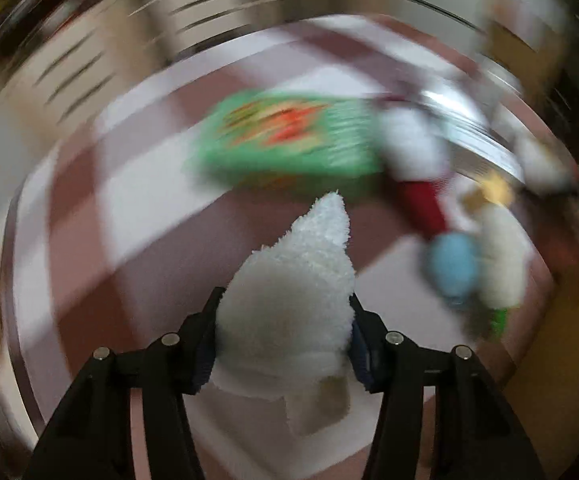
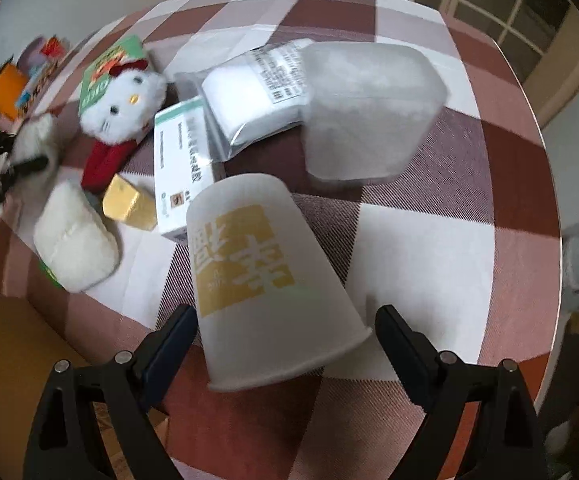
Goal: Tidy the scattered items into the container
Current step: 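Close the left tool on the white plush while the right tool grasps the paper cup, then carry the white plush in the left tool and the paper cup in the right tool to the box, then open the left tool dropping the plush while the right tool drops the cup into the box, then move both tools back over the remaining items on the table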
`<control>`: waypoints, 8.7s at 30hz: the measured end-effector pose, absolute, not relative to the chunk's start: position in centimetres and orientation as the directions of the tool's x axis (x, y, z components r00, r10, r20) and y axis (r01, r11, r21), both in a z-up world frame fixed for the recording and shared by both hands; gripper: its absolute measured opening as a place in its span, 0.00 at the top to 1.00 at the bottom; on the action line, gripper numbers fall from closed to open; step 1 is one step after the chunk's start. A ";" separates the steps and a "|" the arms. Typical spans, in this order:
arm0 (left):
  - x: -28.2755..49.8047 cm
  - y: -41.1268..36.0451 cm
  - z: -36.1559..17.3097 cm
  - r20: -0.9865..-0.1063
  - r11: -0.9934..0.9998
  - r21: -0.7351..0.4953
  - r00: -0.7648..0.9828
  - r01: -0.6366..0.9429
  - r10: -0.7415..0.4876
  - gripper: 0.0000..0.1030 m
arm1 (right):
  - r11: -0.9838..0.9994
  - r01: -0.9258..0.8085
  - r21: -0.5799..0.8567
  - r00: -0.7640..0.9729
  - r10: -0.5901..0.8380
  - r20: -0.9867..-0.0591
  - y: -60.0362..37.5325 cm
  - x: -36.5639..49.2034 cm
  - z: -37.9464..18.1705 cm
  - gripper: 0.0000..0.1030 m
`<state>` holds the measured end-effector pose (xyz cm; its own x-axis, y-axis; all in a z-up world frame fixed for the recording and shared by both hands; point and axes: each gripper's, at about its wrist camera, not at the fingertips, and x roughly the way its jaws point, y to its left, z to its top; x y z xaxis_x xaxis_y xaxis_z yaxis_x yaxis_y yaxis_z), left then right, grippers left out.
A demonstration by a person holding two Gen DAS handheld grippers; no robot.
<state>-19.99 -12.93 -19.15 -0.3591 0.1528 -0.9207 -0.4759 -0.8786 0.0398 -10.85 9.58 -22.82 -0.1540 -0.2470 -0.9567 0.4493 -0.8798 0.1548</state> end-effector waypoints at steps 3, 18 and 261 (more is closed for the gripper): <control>-19.5 -16.2 -18.8 -0.909 -0.953 -0.048 -0.382 -0.301 0.166 0.21 | -0.847 0.528 0.059 -0.178 -0.178 -0.968 7.7 -10.8 -23.5 0.11; -19.1 -15.7 -17.9 -0.911 -0.951 -0.088 -0.362 -0.297 0.197 0.43 | -0.818 0.555 0.152 -0.094 -0.242 -0.966 6.5 -10.2 -23.1 0.40; 5.7 -18.6 2.8 -0.915 -0.993 -0.051 -0.403 0.106 0.004 0.12 | -0.952 0.250 0.178 -0.476 -0.281 -0.833 22.9 7.0 -3.4 0.21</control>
